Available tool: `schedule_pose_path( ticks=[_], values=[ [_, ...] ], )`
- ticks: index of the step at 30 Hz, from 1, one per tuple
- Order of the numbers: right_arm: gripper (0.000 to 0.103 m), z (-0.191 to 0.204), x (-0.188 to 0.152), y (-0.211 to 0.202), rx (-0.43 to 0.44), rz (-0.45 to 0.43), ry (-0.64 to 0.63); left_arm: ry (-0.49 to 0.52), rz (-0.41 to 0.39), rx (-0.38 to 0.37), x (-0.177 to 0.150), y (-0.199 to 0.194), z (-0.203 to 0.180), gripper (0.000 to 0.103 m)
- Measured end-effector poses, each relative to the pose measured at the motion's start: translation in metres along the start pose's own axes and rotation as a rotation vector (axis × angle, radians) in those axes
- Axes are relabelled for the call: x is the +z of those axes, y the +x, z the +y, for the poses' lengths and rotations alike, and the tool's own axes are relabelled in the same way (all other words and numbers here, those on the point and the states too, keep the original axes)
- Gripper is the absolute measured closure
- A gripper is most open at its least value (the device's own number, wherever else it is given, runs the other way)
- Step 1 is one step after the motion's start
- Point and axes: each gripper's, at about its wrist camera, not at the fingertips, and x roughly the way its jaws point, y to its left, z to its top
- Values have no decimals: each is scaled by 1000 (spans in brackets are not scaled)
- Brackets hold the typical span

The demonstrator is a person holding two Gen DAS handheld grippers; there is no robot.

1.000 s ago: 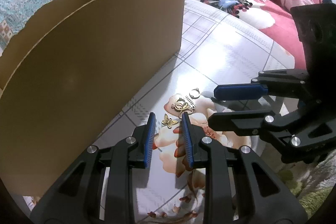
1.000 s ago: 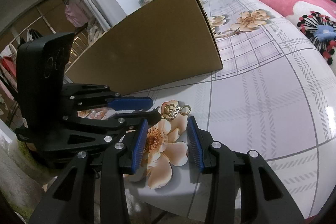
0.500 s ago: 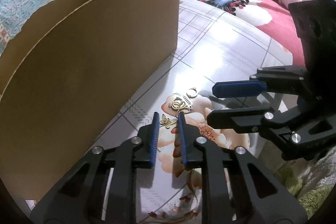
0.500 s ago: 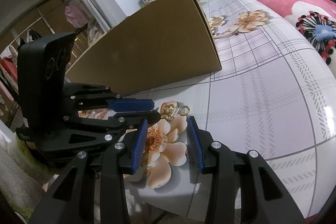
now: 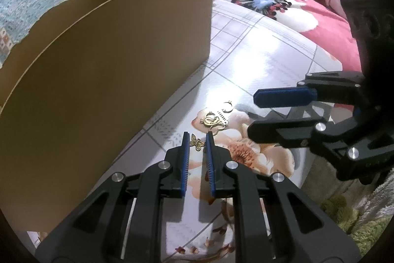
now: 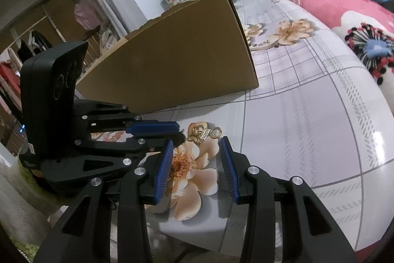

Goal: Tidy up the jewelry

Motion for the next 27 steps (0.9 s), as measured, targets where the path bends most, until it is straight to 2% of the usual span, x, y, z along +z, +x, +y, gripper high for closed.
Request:
schedule_pose_path(
  ticks=[2,12,27],
  values=[
    [64,3,2,1,-11,5,-20,-14,-4,6,-3,-2,4,91],
    [77,25,18,23,-60,72,-170,-90,-41,9,-20,-12,25,91],
    [83,37,37,51,-163,151,-292,-128,-78,-15,-28,-18,38,91]
  ],
)
